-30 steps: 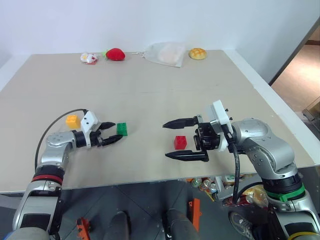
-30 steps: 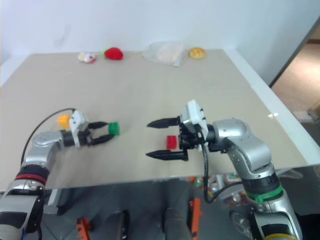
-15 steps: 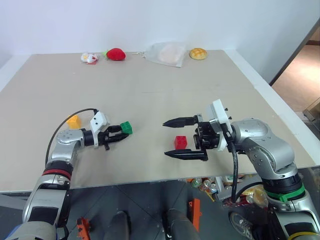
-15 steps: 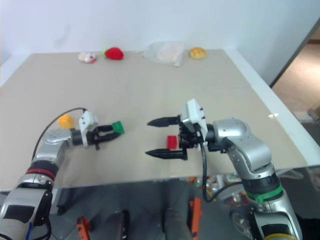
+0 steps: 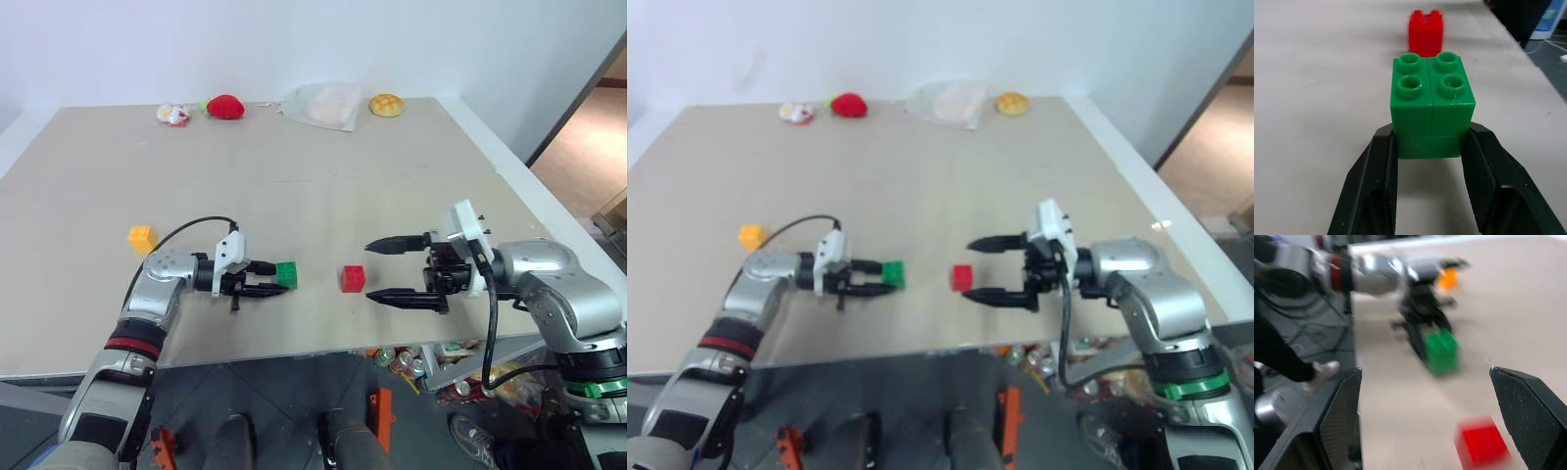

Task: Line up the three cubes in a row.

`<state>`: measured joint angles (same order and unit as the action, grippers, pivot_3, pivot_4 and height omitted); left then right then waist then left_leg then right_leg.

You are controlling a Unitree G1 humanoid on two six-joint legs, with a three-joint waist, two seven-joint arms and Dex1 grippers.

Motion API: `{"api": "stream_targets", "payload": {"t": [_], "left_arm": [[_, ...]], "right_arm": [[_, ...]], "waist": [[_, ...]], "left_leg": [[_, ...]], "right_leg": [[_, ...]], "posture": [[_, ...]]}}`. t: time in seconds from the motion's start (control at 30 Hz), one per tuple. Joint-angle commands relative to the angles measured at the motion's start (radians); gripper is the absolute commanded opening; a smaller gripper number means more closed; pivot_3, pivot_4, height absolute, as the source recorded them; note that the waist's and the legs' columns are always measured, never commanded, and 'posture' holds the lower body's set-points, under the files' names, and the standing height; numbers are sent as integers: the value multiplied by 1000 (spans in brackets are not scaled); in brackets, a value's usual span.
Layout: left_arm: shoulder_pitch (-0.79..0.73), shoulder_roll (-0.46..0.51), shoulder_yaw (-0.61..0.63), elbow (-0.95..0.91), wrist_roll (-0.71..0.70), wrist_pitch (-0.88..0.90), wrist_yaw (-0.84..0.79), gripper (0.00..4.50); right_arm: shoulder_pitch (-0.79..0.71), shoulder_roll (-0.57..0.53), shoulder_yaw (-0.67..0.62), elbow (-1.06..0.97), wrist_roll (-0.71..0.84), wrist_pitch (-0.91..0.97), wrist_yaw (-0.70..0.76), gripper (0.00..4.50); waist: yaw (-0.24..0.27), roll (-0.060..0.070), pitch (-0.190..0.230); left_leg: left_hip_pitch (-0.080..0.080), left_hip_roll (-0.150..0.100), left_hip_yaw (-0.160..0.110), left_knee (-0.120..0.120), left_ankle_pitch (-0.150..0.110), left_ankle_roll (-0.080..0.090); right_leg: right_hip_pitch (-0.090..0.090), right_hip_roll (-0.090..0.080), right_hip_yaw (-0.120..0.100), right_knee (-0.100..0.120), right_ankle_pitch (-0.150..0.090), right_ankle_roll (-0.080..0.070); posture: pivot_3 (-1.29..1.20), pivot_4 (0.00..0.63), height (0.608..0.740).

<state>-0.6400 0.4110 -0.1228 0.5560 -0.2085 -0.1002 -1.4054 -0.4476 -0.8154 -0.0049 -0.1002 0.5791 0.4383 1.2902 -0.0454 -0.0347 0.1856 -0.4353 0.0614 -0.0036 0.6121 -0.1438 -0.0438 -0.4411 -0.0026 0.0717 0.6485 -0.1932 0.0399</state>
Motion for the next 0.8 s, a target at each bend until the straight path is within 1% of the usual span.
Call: {"api": "stream_targets", "payload": {"t": [0.03,0.13,0.3,0.6,0.8], "left_arm": [[-43,-24,-8,30,3,-24,5,1275],[-61,-46,-17,55,11,-36,7,1275],[-77,-52,-27,89,23,-64,7,1275],[-69,-46,-55,104,64,-92,4,1275],[-79,-35,-67,146,111,-98,57,1275]], "right_arm": [[-2,-34,-52,58,-27,-46,20,4341],[-3,-42,-67,93,-39,-61,16,4341],[-9,-30,-68,89,-43,-60,8,4341],[-19,-8,-60,79,-49,-60,-18,4341],[-22,2,-63,56,-42,-54,-31,4341]], "waist": [[-1,0,0],[0,0,0],[-3,0,0],[-2,0,0],[-2,0,0]], "left_leg": [[0,0,0,0,0,0],[0,0,0,1,0,0],[-1,0,0,3,-1,1],[-2,0,-1,5,-1,1],[-2,0,-1,5,-1,1]], "right_leg": [[0,0,0,0,0,0],[0,0,0,0,0,0],[0,0,0,0,1,1],[0,0,0,0,1,1],[1,0,0,0,1,2]], "posture": [[0,150,740],[0,150,740],[0,150,740],[0,150,740],[0,150,740]]}}
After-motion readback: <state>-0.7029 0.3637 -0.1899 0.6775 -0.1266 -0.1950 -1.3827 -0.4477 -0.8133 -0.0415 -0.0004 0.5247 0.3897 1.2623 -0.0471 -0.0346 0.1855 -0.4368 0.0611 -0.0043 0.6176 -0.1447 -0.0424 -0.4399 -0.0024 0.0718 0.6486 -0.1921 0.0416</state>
